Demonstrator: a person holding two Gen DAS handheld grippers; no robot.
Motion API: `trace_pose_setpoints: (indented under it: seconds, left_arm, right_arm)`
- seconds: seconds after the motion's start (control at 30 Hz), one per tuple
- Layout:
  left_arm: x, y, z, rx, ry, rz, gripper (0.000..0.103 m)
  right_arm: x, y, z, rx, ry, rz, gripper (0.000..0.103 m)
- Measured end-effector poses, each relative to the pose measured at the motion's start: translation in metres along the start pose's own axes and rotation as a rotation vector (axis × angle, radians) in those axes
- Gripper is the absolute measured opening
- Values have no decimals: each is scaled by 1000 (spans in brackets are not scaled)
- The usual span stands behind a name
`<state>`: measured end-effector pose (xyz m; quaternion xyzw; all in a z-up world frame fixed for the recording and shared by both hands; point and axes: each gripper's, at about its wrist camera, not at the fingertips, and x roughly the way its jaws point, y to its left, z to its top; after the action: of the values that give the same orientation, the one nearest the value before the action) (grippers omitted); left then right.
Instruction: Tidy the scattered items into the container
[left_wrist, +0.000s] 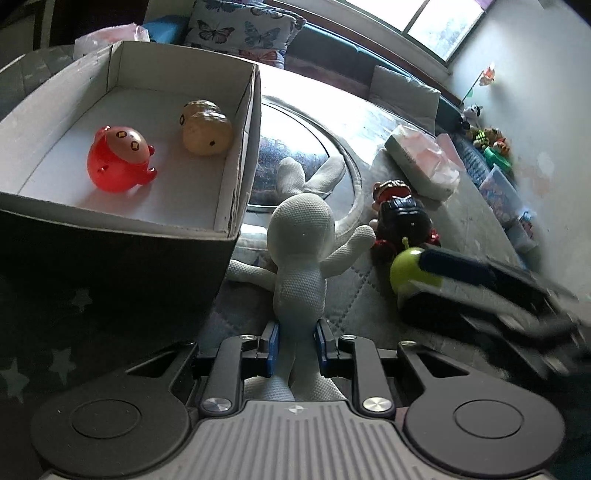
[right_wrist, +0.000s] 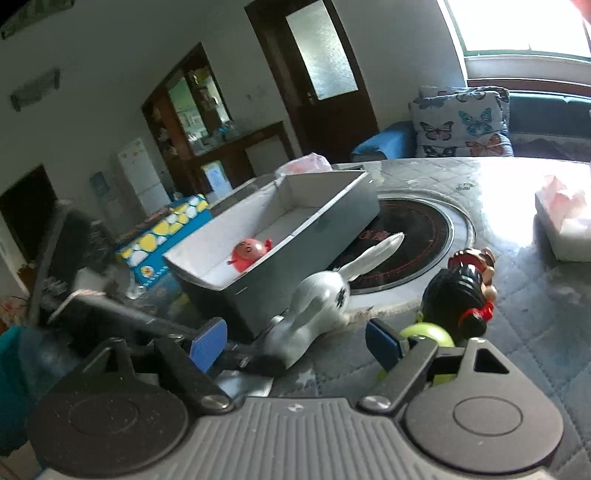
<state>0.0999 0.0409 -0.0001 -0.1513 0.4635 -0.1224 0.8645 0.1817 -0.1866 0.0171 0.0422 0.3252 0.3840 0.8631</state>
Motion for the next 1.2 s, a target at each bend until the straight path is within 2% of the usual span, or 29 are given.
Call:
trace_pose_setpoints:
  seconds: [0.07,0.13,0.2,0.4,0.5,0.63,0.8,0.97,1.2]
  left_arm:
    - [-1,-1,-2,5,-1,9,20]
    - [-3,4,-3,-5,-5,13,24]
    - [-5,2,-3,-1,-8,18,24]
    - [-3,1,-4,23,-7,17,26]
    - [-4,1,-4,31,-11,18,26]
    - [-7,-1,-5,48,-18,30,25]
    - [-9,-6,-3,72,-33,40,25]
    - [-6,-4,-3,51,-32,25,25]
    - [-22,-6,-3,60,-71,-7,21]
  right_arm:
    - [12,4,4,-13,15,-17,77]
    - [25,5,9,-11,26,-13,71]
    - [36,5,12,2,38,-39,70]
    - [56,4,16,22,55,-29,67]
    - [65,7,15,-14,81,-73,66]
    - [77,6,15,-9,118,-114,58]
    - [82,4,13,11,130,-98,51]
    - [81,7,11,13,119,-105,45]
    - [60,13,16,24,68,-110,43]
